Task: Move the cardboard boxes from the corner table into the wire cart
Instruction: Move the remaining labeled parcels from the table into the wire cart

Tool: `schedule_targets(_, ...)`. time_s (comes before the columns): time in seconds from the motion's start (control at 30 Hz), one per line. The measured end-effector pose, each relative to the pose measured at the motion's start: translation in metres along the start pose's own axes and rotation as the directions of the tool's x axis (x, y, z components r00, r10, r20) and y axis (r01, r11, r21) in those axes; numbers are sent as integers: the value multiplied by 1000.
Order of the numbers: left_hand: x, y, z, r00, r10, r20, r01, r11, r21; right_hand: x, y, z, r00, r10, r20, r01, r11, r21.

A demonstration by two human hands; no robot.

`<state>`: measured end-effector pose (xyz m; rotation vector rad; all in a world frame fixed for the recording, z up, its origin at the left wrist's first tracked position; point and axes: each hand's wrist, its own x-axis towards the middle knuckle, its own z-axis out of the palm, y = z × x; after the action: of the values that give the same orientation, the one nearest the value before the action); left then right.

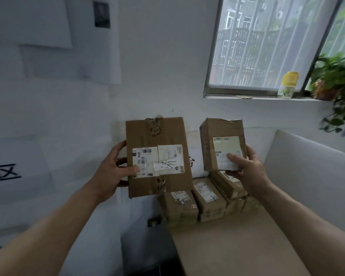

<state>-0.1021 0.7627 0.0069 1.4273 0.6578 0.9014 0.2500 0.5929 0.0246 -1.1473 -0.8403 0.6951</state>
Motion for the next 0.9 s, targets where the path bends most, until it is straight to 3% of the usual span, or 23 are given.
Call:
schedule_targets(0.53, -143, 51, -110, 995, -7, -101, 3, 999, -47, -99, -5, 114, 999, -9, 50, 9, 1000, 4)
schedule_targets(0.9, -206, 65, -147, 965, -4, -263, -13, 998, -65, -113, -18, 176, 974, -9, 228, 16, 999, -32)
